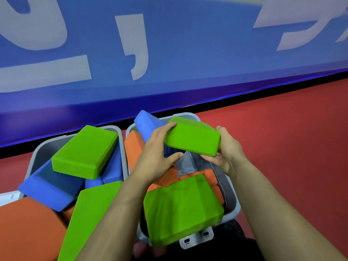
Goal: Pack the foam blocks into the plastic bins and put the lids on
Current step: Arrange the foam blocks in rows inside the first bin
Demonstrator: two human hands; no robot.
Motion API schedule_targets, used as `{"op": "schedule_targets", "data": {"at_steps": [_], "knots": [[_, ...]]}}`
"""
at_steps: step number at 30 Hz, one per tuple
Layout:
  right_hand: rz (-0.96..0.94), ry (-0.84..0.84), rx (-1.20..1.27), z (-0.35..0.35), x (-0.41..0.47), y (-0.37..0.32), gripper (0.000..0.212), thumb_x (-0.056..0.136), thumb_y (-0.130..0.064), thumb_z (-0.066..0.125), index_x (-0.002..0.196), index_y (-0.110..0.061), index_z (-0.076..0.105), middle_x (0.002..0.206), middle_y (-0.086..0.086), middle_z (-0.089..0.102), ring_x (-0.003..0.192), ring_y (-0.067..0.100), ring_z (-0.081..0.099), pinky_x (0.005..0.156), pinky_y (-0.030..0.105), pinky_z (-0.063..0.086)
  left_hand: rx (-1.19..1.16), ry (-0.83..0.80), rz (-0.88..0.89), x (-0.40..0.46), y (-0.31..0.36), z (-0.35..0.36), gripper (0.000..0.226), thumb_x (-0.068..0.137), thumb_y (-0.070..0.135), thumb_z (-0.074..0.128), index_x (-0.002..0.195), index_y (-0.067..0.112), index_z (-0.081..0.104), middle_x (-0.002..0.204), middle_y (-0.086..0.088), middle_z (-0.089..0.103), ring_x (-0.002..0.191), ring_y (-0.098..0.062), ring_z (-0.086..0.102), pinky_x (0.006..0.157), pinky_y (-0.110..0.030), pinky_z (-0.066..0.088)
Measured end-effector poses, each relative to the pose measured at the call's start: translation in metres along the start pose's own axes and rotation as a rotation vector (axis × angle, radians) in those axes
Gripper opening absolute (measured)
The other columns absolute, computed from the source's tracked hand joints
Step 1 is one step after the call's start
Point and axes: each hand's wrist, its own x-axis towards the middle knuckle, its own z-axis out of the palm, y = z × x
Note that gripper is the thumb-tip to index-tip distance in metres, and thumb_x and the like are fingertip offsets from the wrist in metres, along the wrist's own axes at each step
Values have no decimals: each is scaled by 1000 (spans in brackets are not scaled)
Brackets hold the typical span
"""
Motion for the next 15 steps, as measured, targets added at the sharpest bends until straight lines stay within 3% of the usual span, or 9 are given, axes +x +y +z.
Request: {"op": "schedule_targets", "data": {"at_steps": [4, 7, 9, 11, 13, 15], "knots": [[14, -70, -1, 4, 2, 0, 38, 92, -54, 65, 108, -20, 68, 97, 5, 73, 91, 26, 74, 80, 47, 62, 12, 101, -41, 3, 1, 8, 75, 82, 25, 82, 142, 29, 39, 143, 8, 41, 130, -3, 40, 105, -19, 33], [14, -115, -32, 11, 0, 2, 55, 86, -55, 71, 122, -14, 66, 113, 8, 73, 101, 26, 72, 86, 45, 60, -14, 113, -59, 5, -3, 10, 75, 83, 24, 81, 142, 27, 35, 144, 12, 38, 133, -5, 40, 109, -28, 38], [26, -108, 18, 14, 2, 5, 50, 90, -48, 70, 124, -12, 65, 116, 11, 71, 104, 26, 71, 82, 42, 61, -92, 95, -99, 5, -9, 12, 87, 84, 28, 79, 150, 34, 23, 152, 12, 36, 140, -6, 38, 112, -34, 39], [79, -129, 103, 15, 4, 5, 32, 98, -46, 60, 115, -19, 65, 110, 7, 71, 106, 23, 68, 88, 43, 58, -108, 52, -196, 5, -15, 14, 102, 85, 33, 78, 157, 39, 5, 162, 3, 29, 147, -12, 33, 115, -34, 36], [103, -111, 168, 15, 9, 5, 24, 102, -45, 52, 105, -24, 63, 98, 2, 69, 100, 22, 66, 96, 45, 54, 81, 4, -260, 4, -23, 16, 104, 88, 39, 74, 160, 32, 0, 164, -1, 27, 149, -16, 29, 118, -40, 32], [67, -21, 179, 11, 15, 5, 27, 102, -45, 52, 102, -19, 61, 91, 3, 66, 87, 21, 65, 94, 48, 55, 296, -4, -269, 3, -29, 19, 97, 90, 46, 67, 161, 25, 6, 165, 1, 26, 152, -17, 24, 119, -49, 28]]}}
